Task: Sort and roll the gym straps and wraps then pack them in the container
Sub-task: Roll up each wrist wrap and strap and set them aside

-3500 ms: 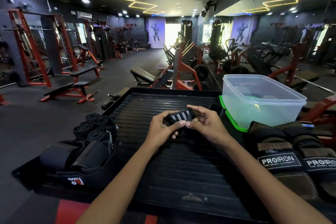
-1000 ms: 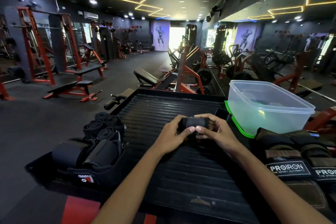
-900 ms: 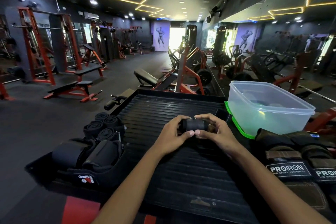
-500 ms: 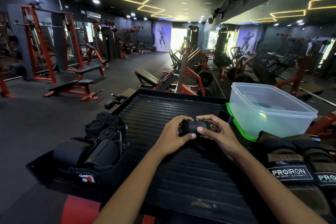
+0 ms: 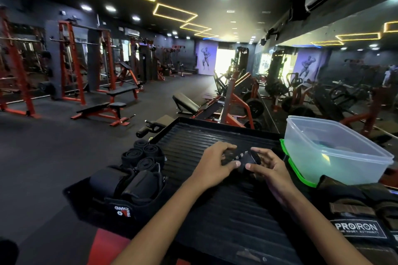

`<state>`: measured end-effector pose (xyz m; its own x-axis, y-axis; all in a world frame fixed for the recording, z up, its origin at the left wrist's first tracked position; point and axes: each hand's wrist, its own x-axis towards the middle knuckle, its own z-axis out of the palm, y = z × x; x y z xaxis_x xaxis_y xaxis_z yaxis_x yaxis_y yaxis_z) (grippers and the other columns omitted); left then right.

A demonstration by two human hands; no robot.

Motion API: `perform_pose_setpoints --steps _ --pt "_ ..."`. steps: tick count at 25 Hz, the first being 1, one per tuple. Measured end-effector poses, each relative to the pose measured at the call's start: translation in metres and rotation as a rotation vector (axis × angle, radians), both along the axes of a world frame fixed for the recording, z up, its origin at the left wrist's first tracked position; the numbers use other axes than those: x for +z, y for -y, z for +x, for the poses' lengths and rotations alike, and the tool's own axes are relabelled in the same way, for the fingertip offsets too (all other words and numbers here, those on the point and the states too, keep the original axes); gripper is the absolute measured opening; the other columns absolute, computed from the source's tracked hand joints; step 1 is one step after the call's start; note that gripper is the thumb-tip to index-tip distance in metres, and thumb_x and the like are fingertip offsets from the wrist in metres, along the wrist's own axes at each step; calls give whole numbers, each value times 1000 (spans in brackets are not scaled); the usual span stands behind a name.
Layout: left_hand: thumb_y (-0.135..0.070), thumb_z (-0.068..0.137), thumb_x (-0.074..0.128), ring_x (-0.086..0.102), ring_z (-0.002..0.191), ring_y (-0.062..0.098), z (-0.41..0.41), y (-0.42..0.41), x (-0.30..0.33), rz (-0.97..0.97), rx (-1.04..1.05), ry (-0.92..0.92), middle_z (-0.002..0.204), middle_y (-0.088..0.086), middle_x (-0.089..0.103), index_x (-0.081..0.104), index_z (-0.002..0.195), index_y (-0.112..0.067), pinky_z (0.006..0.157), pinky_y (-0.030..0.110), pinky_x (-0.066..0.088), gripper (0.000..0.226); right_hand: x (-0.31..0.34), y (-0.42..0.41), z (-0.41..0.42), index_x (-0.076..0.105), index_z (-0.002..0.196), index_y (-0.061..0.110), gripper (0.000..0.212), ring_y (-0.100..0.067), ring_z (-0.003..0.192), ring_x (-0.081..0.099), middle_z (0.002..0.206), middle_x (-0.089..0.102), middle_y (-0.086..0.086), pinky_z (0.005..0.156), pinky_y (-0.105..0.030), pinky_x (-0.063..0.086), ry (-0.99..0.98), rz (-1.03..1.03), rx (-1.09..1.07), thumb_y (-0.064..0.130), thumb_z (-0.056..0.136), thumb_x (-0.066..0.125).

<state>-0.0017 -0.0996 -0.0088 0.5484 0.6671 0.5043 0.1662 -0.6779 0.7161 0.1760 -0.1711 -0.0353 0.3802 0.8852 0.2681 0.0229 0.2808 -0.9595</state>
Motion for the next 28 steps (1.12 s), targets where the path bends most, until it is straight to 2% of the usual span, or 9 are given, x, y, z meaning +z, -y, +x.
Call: perform_pose_setpoints --steps 3,6,8,11,13,17,21,24,28 --pt "-19 84 73 56 107 6 -35 0 23 126 55 -38 117 -1 61 63 120 -15 84 0 36 38 1 -6 -11 63 114 12 55 -20 104 67 106 73 -4 93 -36 51 77 -10 28 -10 65 78" --pt "-20 85 71 58 106 9 -84 -9 35 198 130 -94 116 0 63 64 118 -13 93 14 43 34 5 -13 -30 63 112 11 54 -21 108 65 109 72 -7 99 -38 48 194 -26 68 -10 65 79" --pt "-20 87 69 57 109 13 -119 -18 36 255 205 -196 117 1 62 64 118 -12 94 19 41 33 9 -18 -47 63 110 14 52 -19 110 64 112 70 -6 98 -35 47 265 -39 113 -8 66 81" --pt "-18 86 69 56 112 15 -162 -25 30 269 318 -326 118 2 61 66 117 -10 90 14 34 32 10 -28 -72 65 108 22 52 -10 108 63 112 69 2 97 -28 46 362 -35 152 -2 66 83" --pt "-18 86 70 57 112 15 -177 -25 25 238 361 -345 119 2 62 67 116 -11 89 14 35 31 12 -35 -87 65 108 26 52 -5 107 63 111 69 6 97 -26 46 424 -29 167 2 66 84" --pt "-19 87 69 56 112 14 -186 -29 20 218 393 -369 120 2 62 66 116 -11 89 14 34 30 20 -53 -112 64 107 28 53 -8 106 63 110 68 6 94 -27 48 534 -33 180 5 65 85" --pt "-18 89 66 54 115 15 -191 -46 24 177 432 -394 121 3 60 64 118 -10 89 13 31 30 33 -80 -129 62 109 23 55 -15 101 64 106 67 3 90 -24 50 645 -50 162 0 63 82" --pt "-16 92 61 53 118 19 -191 -63 25 148 463 -396 123 6 59 62 120 -9 90 17 32 29 39 -106 -135 61 117 13 56 -12 97 60 105 64 1 75 -5 43 704 -94 158 -5 66 79" --pt "-17 95 57 50 123 21 -188 -89 25 120 466 -405 129 8 56 57 126 -7 95 20 32 32 42 -149 -145 59 122 10 58 -12 100 55 116 63 -6 76 -11 37 822 -113 150 -4 69 76"
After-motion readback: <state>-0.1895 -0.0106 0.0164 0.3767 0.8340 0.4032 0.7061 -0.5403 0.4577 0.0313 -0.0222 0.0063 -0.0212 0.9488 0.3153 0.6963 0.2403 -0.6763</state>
